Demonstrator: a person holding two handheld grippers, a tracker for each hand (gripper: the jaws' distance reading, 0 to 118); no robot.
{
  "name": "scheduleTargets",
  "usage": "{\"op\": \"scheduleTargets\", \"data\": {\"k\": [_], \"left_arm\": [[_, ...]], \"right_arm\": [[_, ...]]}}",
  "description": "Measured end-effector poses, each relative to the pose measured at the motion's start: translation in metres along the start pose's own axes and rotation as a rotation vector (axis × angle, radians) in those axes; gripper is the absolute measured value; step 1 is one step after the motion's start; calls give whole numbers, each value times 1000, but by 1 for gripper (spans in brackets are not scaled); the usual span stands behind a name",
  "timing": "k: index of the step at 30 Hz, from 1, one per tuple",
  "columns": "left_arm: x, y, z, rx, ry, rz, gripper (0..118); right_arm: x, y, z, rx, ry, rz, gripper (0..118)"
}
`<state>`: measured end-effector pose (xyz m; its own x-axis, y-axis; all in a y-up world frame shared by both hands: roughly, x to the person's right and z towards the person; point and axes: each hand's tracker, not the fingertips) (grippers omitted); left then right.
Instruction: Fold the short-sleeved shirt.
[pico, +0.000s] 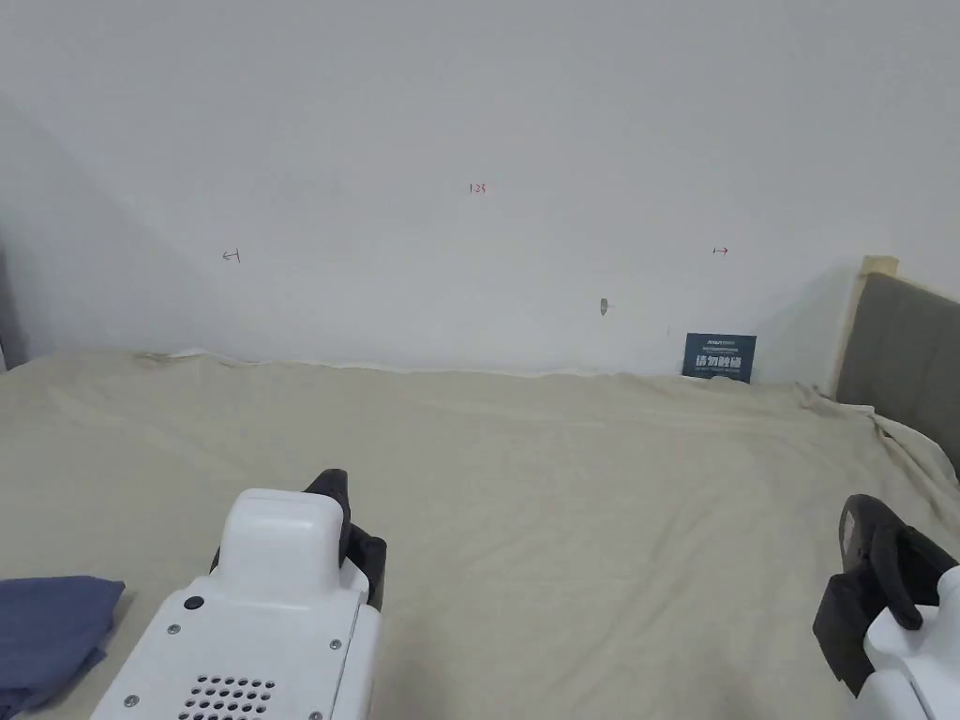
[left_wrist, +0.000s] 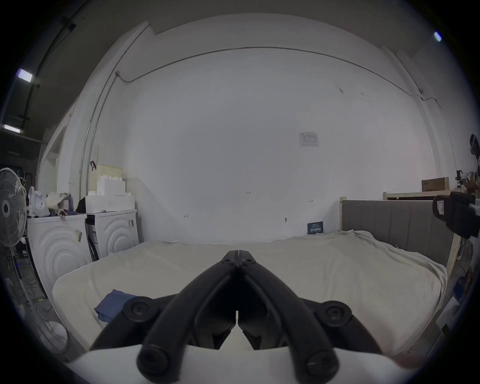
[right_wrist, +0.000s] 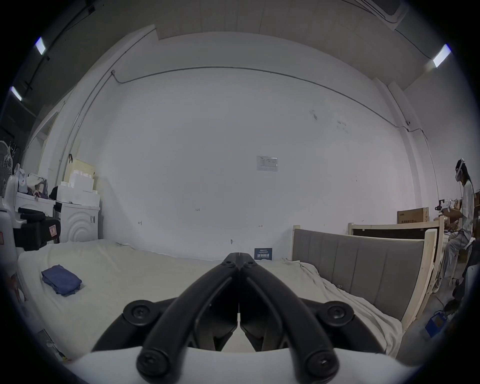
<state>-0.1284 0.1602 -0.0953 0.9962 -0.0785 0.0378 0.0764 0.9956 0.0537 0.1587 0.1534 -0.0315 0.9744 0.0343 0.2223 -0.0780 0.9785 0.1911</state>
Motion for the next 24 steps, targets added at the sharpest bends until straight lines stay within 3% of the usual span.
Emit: {"op": "scheduleTargets", "data": {"k": [5, 6, 7, 8, 9, 10, 11, 12, 19, 24], "left_arm": [[0, -1, 2, -9, -20, 26, 0], [-3, -2, 2, -15, -31, 42, 11], [-6, -2, 2, -21, -50, 70, 29], [-7, -3, 2, -24, -55, 79, 56], [-7, -3, 1, -26, -47, 79, 96], [-9, -3, 1, -34, -37, 82, 116], [-10, -3, 1, -39, -23, 84, 118], [-10, -3, 1, -35, -20, 86, 118], [-13, 2, 4, -22, -23, 91, 118], [-16, 4, 7, -41, -124, 211, 118]], "right_arm": [[-4, -2, 4, -5, -3, -16, 0], [-4, -2, 5, -4, -1, -16, 8], [-5, -3, 7, 2, -3, -11, 25], [-6, -4, 8, 11, -6, 2, 54], [-5, -5, 9, 11, -4, 9, 97], [-5, -4, 8, 5, 4, 12, 116], [-5, -5, 7, 1, 9, 11, 117], [-6, -9, 13, 96, -5, 9, 118], [-8, -24, 19, -4, -19, 44, 118], [-10, -30, 14, -47, -18, 38, 118]]}}
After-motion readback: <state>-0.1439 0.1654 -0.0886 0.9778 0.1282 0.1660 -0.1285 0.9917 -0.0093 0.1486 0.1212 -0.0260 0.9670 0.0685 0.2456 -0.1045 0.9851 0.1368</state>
